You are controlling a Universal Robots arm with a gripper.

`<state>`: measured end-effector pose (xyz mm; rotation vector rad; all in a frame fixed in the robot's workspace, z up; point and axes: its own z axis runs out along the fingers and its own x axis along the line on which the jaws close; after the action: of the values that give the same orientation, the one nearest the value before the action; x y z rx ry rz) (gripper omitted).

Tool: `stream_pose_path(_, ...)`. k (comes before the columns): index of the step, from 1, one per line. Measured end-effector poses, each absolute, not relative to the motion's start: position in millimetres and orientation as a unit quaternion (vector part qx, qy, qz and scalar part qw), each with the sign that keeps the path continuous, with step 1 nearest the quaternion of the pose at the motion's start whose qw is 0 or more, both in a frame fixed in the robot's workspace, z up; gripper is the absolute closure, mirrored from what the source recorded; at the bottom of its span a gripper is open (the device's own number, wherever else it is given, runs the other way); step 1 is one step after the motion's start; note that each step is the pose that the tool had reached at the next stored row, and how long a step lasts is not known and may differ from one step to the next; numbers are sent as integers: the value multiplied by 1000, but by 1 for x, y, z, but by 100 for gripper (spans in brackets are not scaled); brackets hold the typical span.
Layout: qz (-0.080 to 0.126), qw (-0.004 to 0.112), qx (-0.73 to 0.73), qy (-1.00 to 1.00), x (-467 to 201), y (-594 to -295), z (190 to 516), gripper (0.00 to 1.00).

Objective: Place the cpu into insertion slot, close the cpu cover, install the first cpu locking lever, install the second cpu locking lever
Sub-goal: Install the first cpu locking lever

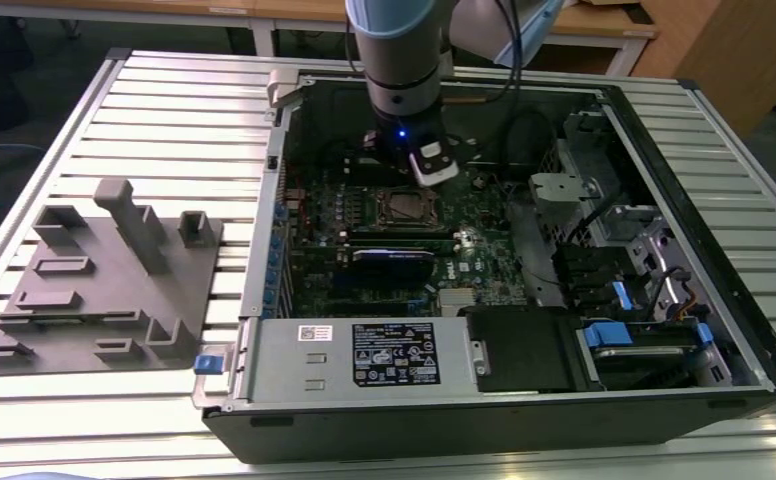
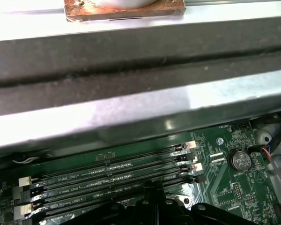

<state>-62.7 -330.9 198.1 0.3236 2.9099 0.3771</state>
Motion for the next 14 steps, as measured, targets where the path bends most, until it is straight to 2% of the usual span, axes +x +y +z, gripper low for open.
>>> stream_pose_path(14, 127, 96, 118, 980, -66, -330, 198, 89)
